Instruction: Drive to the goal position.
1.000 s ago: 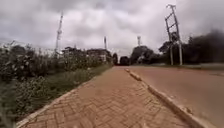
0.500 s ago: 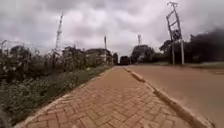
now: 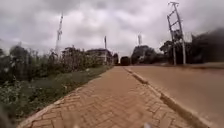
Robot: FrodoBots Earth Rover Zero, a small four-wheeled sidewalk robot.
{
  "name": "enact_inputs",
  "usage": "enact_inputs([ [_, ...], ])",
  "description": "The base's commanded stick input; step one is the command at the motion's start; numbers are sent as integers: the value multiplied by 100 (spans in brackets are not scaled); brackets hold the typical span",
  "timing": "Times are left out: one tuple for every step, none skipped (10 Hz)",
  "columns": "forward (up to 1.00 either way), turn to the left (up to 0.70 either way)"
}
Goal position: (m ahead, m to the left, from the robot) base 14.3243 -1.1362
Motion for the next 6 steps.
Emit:
enact_inputs([
  [70,0],
  [70,0],
  [70,0],
  [70,0],
  [70,0],
  [70,0],
])
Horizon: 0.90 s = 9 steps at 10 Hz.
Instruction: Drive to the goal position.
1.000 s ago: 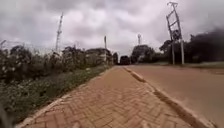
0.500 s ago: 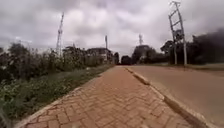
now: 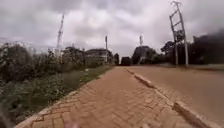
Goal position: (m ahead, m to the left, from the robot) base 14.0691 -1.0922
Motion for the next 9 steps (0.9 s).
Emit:
enact_inputs([
  [70,0],
  [70,0],
  [70,0],
  [70,0],
  [70,0],
  [70,-11],
  [70,-27],
  [70,-35],
  [70,-35],
])
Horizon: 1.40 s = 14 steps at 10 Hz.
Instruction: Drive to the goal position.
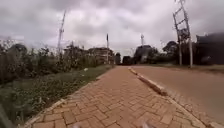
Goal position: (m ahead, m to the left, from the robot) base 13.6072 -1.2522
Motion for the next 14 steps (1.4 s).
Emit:
enact_inputs([
  [70,-35],
  [70,-35],
  [70,0],
  [70,0],
  [70,0],
  [70,0],
  [70,0],
  [70,0],
  [70,0],
  [70,0],
  [70,0],
  [70,0],
  [70,0],
  [70,-5],
])
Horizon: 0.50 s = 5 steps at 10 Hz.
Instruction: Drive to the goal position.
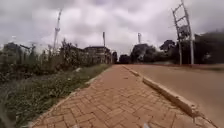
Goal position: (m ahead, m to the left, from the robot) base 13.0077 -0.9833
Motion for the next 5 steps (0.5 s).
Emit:
enact_inputs([
  [70,-22],
  [70,-31],
  [70,-15],
  [70,0],
  [70,0],
])
